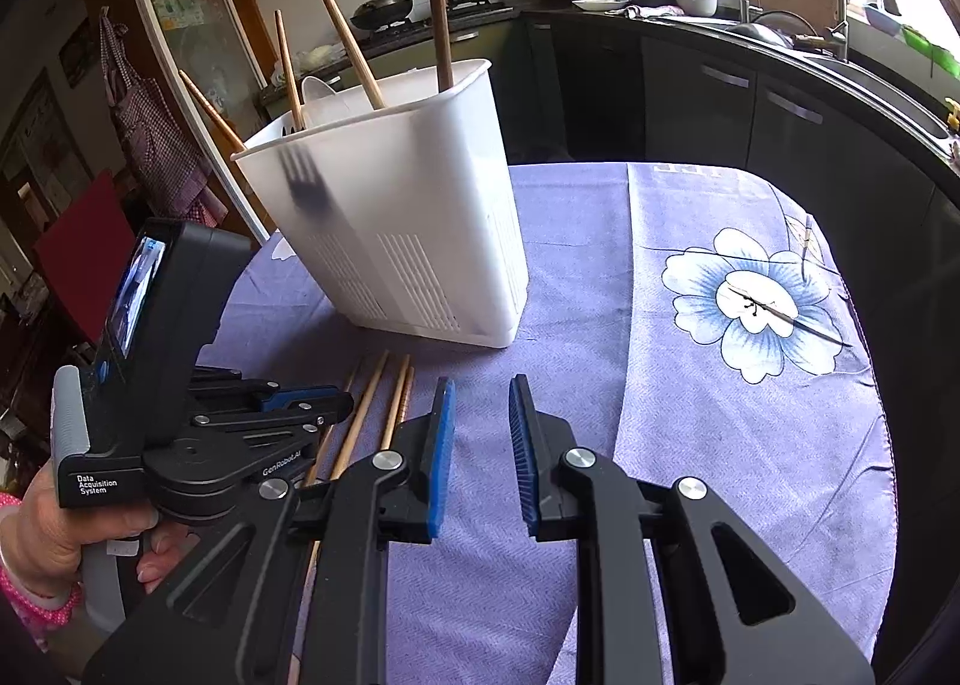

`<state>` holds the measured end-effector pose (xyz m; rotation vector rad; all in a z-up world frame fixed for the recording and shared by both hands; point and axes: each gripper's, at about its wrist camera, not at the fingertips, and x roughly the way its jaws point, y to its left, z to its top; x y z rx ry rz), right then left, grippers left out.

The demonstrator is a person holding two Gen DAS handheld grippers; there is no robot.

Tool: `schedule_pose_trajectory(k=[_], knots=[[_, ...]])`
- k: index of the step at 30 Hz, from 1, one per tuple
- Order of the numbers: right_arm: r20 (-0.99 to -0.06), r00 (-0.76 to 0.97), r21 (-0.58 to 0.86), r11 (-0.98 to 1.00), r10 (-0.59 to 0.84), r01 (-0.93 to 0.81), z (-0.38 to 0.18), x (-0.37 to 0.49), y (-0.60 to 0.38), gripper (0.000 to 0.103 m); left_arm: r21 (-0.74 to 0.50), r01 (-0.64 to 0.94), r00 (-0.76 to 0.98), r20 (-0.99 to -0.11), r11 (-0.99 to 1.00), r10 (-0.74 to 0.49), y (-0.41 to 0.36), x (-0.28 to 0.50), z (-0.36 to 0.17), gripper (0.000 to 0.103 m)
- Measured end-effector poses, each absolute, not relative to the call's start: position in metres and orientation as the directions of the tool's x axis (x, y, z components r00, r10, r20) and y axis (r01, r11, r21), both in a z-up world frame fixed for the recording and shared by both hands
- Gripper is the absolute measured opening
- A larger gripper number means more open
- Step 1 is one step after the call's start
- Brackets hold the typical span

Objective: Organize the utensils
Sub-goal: 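Lower both grippers to the loose chopsticks and close the left on one, then close the right gripper on a wooden chopstick while the left holds its chopstick upright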

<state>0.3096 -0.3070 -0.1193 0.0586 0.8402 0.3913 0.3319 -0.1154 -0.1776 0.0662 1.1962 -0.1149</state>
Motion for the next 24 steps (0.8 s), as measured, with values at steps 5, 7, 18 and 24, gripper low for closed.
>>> schedule_pose_trajectory(k=[5, 7, 18, 24], knots=[[-0.714, 0.6, 0.199, 0.926, 0.361, -0.32, -0.118, 0.308, -0.307, 0.019, -0.029, 0.106, 0.386, -0.92, 0.994, -0.068, -0.105, 0.331, -0.172, 0.005], [-0.715, 0.6, 0.199, 0.927, 0.36, -0.319, -0.117, 0.309, -0.307, 0.019, -0.037, 0.106, 0.4, -0.913, 0.994, -0.077, -0.1, 0.329, -0.165, 0.005], [-0.736, 0.562, 0.191, 0.913, 0.377, -0.362, -0.125, 0.312, -0.29, 0.021, -0.071, 0.112, 0.541, -0.832, 0.991, -0.121, -0.071, 0.291, -0.103, 0.005], [-0.761, 0.538, 0.158, 0.909, 0.361, -0.387, -0.137, 0.316, -0.27, 0.027, -0.099, 0.109, 0.631, -0.762, 0.989, -0.146, -0.051, 0.255, -0.072, 0.005]])
